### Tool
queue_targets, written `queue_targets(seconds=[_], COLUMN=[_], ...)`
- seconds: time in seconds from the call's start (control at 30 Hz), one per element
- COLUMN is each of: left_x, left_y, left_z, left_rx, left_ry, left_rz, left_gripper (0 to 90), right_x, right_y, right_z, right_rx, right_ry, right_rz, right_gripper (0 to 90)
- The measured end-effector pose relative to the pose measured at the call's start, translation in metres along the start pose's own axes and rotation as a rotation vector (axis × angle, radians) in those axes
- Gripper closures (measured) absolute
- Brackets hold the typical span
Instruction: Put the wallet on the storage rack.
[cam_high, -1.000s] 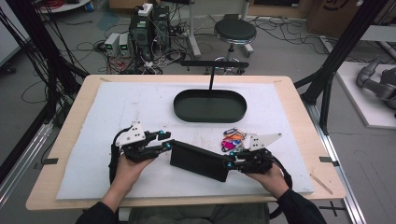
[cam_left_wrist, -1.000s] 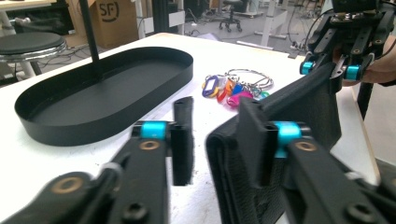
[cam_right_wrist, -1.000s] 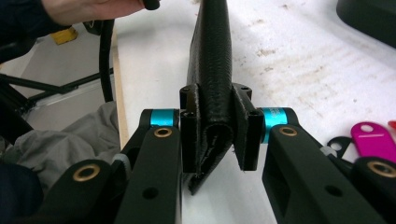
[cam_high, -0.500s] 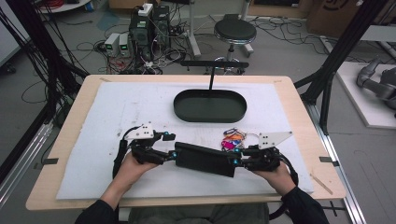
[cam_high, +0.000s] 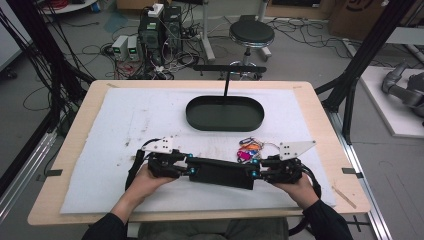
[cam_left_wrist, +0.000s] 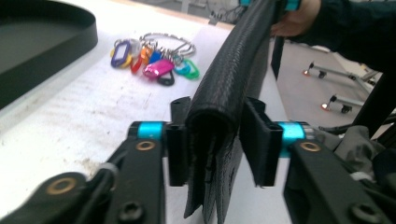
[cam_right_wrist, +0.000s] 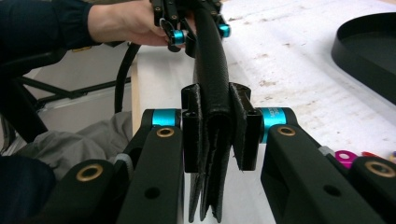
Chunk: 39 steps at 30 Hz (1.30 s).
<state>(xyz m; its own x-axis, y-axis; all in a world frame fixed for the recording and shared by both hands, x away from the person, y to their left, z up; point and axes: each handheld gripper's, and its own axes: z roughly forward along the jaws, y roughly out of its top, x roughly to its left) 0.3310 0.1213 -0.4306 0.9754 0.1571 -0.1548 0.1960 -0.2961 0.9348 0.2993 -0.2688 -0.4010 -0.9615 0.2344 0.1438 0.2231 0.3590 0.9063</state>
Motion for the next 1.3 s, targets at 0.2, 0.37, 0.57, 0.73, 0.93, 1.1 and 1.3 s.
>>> queue_targets(seconds=[0.2, 0.37, 0.57, 0.73, 0.93, 1.1, 1.3], left_x=[-0.006, -0.012, -0.013, -0.01, -0.007, -0.004, 0.005], left_y=[0.006, 0.011, 0.017, 0.021, 0.027, 0.036, 0.045], left_z=[-0.003, -0.003, -0.007, -0.015, -0.022, -0.024, -0.023], left_rx=[-0.051, -0.06, -0.081, -0.102, -0.115, -0.104, -0.114], left_ry=[-0.004, 0.01, 0.049, 0.096, 0.135, 0.174, 0.208], left_rz=[0.042, 0.08, 0.094, 0.087, 0.088, 0.104, 0.108], left_gripper=[73.8, 74.5, 74.7, 74.7, 74.7, 74.7, 74.7], right_x=[-0.004, -0.006, -0.008, -0.012, -0.021, -0.028, -0.032], right_y=[0.0, -0.001, -0.002, -0.005, -0.012, -0.019, -0.023], right_z=[-0.005, -0.007, -0.012, -0.026, -0.046, -0.065, -0.075], right_rx=[-0.036, -0.049, -0.083, -0.146, -0.2, -0.225, -0.243], right_ry=[-0.017, -0.05, -0.124, -0.251, -0.432, -0.586, -0.631], right_rz=[0.014, 0.029, 0.044, 0.067, 0.125, 0.195, 0.218], right_gripper=[75.3, 67.3, 55.8, 44.3, 42.5, 41.0, 40.2])
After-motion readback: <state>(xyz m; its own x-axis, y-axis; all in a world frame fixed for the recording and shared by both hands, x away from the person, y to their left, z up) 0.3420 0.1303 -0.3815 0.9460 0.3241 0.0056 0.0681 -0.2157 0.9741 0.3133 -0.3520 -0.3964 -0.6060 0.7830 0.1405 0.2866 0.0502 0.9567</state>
